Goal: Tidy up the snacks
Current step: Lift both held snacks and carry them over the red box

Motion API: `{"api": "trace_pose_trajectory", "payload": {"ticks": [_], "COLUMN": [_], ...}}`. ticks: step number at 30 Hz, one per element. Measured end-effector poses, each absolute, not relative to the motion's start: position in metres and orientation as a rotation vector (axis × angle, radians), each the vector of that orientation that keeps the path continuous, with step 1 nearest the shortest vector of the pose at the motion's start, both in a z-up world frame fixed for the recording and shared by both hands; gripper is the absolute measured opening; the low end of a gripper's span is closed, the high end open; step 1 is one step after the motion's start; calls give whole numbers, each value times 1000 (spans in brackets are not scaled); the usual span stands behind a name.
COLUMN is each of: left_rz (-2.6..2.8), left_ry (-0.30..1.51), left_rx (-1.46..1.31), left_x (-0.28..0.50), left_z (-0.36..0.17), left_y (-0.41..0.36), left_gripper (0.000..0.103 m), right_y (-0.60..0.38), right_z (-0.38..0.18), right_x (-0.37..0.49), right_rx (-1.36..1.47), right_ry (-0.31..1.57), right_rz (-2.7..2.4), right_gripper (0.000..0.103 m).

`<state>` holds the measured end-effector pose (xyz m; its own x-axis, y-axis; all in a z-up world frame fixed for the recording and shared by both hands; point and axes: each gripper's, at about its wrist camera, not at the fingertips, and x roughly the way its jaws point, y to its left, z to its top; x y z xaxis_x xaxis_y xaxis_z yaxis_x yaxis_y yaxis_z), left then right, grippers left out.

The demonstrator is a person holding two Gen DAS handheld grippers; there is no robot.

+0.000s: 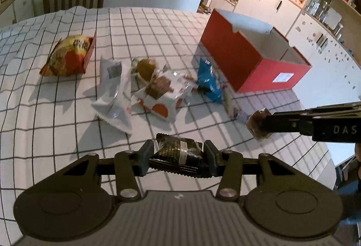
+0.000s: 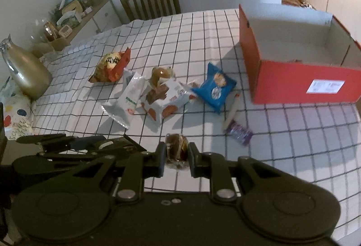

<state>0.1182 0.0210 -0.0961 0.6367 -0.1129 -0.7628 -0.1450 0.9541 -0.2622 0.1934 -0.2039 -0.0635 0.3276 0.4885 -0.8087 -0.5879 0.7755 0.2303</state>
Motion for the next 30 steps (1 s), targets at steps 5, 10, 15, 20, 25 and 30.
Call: {"api": "trace_pose_trajectory", "payload": {"ticks": [5,10,15,20,25,30], "left_rz": [38,52,51,39,19,-5], "left_ry": [861,850,842,838,828,808], "left_rx": [-327,-320,-308,-292,-284,-246], "left_x": [126,134,140,148,161,181], "left_z": [-80,-70,-62,-52,-37,-17], "left_y": [14,10,5,0,-8,-23], "left_gripper": [48,48,48,48,48,48], "right_y": [-210,-210,-209,-211,-212,-221], "right_z": [-53,-49,-45,-37,-31,-18], "right_x": [203,208,208,214,221,238], "right_rx": [-139,-187,-258,-290,-333,-364], "right_ry": [1016,1070,1134,1157,1174,1162], "right_rz": [735,777,823,847,876,890], "right_gripper": [20,20,20,20,20,20]}}
